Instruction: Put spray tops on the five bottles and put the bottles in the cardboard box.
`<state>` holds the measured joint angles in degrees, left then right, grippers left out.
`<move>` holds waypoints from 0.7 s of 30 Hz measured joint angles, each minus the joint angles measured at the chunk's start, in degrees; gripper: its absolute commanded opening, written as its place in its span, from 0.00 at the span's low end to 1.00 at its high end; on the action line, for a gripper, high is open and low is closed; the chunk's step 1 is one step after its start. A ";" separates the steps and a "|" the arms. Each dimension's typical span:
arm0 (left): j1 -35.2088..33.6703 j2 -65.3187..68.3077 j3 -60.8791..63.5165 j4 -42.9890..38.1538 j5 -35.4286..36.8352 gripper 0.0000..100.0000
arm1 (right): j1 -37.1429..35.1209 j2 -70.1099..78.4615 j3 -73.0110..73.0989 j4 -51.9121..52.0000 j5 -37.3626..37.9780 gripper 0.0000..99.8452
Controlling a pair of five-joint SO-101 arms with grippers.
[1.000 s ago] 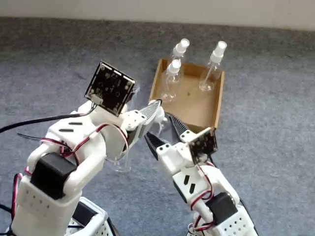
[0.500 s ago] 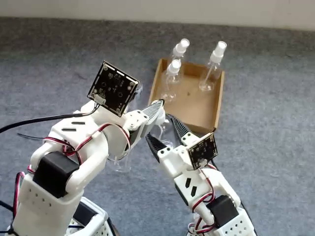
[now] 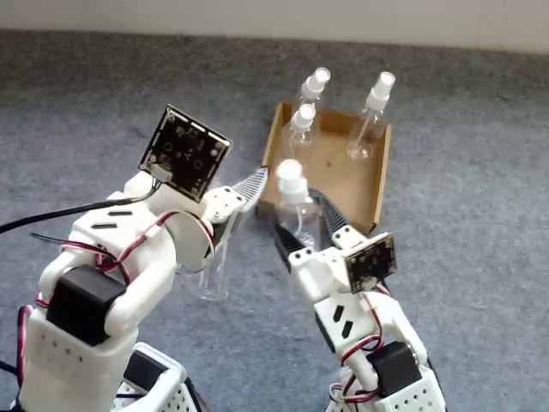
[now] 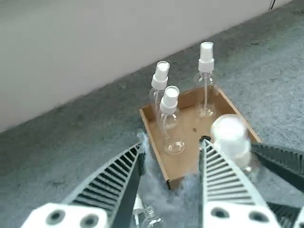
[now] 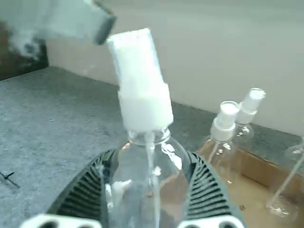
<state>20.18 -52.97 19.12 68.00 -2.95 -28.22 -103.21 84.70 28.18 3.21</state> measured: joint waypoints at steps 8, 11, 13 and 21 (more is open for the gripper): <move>-9.93 -0.70 2.90 -2.55 -0.18 0.17 | 11.08 1.85 -0.44 -8.35 -0.09 0.00; -15.12 -0.62 9.32 -6.07 -0.18 0.17 | 15.91 8.79 -3.78 -12.22 -0.09 0.00; -18.55 -0.35 14.95 -9.14 -0.18 0.17 | 16.97 16.18 -7.82 -14.59 -0.09 0.00; -26.64 5.01 35.08 -22.59 -0.18 0.17 | 19.87 51.08 -27.16 -29.89 -0.09 0.00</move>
<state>-6.46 -47.96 54.20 45.41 -3.12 -8.35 -52.13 57.54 -1.71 3.12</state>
